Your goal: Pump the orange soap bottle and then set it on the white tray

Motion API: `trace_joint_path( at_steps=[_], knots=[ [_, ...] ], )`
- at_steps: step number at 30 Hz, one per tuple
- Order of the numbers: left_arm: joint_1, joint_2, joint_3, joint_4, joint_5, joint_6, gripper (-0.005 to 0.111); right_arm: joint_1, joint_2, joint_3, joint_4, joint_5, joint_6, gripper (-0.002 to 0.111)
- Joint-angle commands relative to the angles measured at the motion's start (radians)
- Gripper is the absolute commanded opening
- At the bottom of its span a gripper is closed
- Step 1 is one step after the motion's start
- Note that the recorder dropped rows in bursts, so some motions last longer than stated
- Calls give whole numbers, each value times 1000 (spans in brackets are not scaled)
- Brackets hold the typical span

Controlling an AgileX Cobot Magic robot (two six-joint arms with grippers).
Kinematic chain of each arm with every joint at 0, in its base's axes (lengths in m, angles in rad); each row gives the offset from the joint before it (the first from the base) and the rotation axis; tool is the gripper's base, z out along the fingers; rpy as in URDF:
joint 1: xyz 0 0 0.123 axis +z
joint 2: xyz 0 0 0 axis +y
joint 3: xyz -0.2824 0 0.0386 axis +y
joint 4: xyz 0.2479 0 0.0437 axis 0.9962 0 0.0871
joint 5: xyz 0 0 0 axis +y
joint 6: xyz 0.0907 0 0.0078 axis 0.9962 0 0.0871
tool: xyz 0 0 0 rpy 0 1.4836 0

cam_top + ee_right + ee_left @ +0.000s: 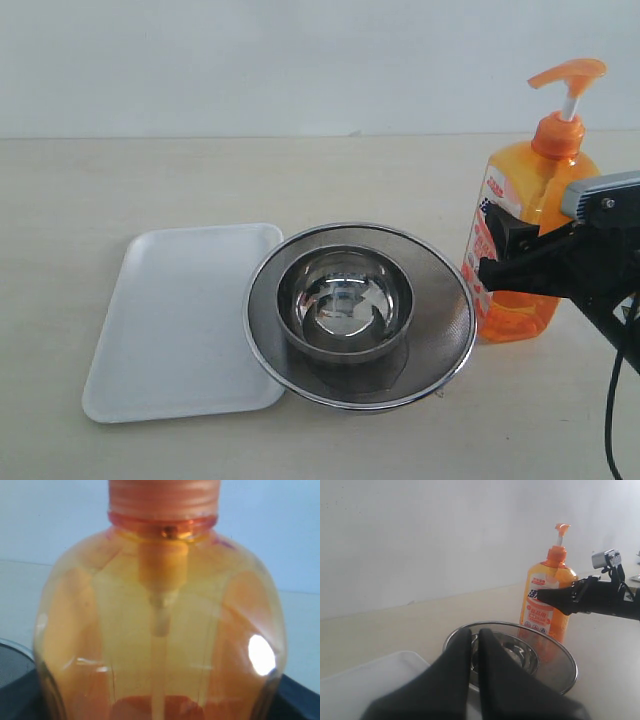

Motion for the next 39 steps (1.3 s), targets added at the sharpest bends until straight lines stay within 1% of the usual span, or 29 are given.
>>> trace_joint_path(
  at_steps=[1,4,7,9,10,11,12,14,17,23,26,28,30,32,33,34,35,36,39],
  knots=[
    [2,-6,3,-8,7,4,5,3,-5,-2,1,27,9,0],
    [9,-18,3,-8,7,4,5,3,-5,-2,1,27,9,0],
    [52,-82,3,-8,-1,4,5,3,-5,-2,6,27,9,0],
    [87,-82,3,-6,-3,9,5,3,-5,-2,6,27,9,0],
    [147,-82,3,0,6,25,5,3,-2,-2,5,23,9,0],
    [171,-82,3,-6,6,21,5,3,-3,-2,5,27,9,0],
    [225,-82,3,-8,6,16,5,3,-3,-2,5,27,9,0],
    [276,-82,3,-8,6,15,5,3,-3,-2,5,27,9,0],
    [326,-82,3,-8,6,-23,5,3,-3,-2,5,27,9,0],
    [330,-82,3,-15,3,-33,5,3,-3,-2,7,19,9,0],
    [330,-82,3,-98,-32,-42,5,3,-3,-2,7,21,9,0],
    [330,-82,3,-218,-54,-42,5,3,-3,-2,7,21,9,0],
    [330,-82,3,-456,-51,93,5,3,-3,-2,7,21,9,0],
    [330,-82,3,-837,-51,318,5,3,-3,-2,7,21,9,0],
    [330,-82,3,-1032,-51,488,5,3,-3,-2,7,21,9,0],
    [330,-82,3,-1114,-50,596,5,3,-3,-2,7,21,9,0],
    [330,-82,3,-1150,-50,676,5,3,-3,-2,7,21,9,0],
    [330,-82,3,-1181,-32,799,5,3,-3,-2,7,21,9,0],
    [330,-82,3,-1262,78,1066,5,3,-3,-2,7,21,9,0]
  ],
)
